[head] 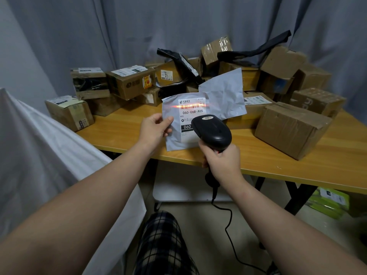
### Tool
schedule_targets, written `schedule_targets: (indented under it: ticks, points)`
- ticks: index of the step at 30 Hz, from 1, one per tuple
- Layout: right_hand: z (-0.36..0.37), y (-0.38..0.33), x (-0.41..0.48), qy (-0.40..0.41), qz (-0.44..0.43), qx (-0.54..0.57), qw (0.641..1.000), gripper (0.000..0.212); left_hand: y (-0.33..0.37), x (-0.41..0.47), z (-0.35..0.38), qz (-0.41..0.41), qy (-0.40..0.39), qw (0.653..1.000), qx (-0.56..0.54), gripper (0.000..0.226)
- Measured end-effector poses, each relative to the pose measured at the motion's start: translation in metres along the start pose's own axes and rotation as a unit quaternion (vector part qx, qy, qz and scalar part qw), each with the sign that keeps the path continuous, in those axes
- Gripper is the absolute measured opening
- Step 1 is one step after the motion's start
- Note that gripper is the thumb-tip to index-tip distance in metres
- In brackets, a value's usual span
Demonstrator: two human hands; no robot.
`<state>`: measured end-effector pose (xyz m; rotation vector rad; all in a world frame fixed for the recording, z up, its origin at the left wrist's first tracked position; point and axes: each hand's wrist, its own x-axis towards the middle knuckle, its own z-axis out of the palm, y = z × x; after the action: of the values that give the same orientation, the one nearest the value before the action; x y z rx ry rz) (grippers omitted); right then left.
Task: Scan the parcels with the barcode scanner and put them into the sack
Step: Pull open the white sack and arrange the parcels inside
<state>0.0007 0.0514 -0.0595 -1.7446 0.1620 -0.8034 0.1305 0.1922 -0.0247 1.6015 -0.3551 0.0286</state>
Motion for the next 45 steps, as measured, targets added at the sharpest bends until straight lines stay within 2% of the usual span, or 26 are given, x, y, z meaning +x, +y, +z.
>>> schedule_targets:
  ticks: [4,11,16,18,23,25,29,32,36,40,43,45]
  points:
    - [-0.001,0.003,-0.012,0.001,-0.008,0.026,1.000,0.034,-0.003,-0.004,0.000,-0.001,-0.006,1.000,0.015,0.004]
    - [-0.003,0.008,-0.020,0.018,-0.005,0.045,0.999,0.040,-0.007,-0.007,0.001,0.003,0.004,1.000,0.021,0.007]
    - [-0.005,0.011,-0.023,0.024,-0.009,0.055,0.998,0.055,-0.009,-0.009,0.003,0.011,0.016,0.999,0.027,0.016]
    - [-0.005,0.011,-0.024,0.022,0.002,0.058,0.998,0.049,-0.010,-0.010,0.004,0.011,0.020,0.999,0.029,0.017]
    - [-0.006,0.012,-0.021,0.016,0.042,0.062,0.997,0.022,-0.007,-0.016,0.004,0.012,0.009,0.998,0.058,0.004]
    - [-0.006,0.011,-0.019,0.011,0.039,0.055,0.998,0.022,-0.002,-0.021,0.004,0.012,-0.003,0.998,0.055,0.002]
    - [0.001,-0.001,-0.017,0.007,0.037,0.087,0.996,0.029,0.016,-0.047,-0.002,0.028,0.012,0.999,0.022,0.013]
    - [0.015,-0.013,-0.024,-0.034,0.031,0.096,0.994,0.039,0.020,-0.075,-0.026,0.046,0.038,0.998,0.035,0.020]
    - [0.052,-0.022,-0.044,-0.123,0.076,0.109,0.983,0.038,0.013,-0.114,-0.075,0.055,0.106,0.990,0.071,0.030]
    - [0.105,-0.030,-0.066,-0.243,0.134,0.100,0.956,0.025,-0.013,-0.147,-0.139,0.027,0.183,0.975,0.124,0.019]
    - [0.144,-0.033,-0.079,-0.330,0.148,0.047,0.931,0.022,-0.025,-0.163,-0.197,0.027,0.231,0.947,0.221,0.014]
    - [0.167,-0.033,-0.084,-0.367,0.146,0.007,0.919,0.018,-0.031,-0.171,-0.234,0.039,0.264,0.911,0.315,0.015]
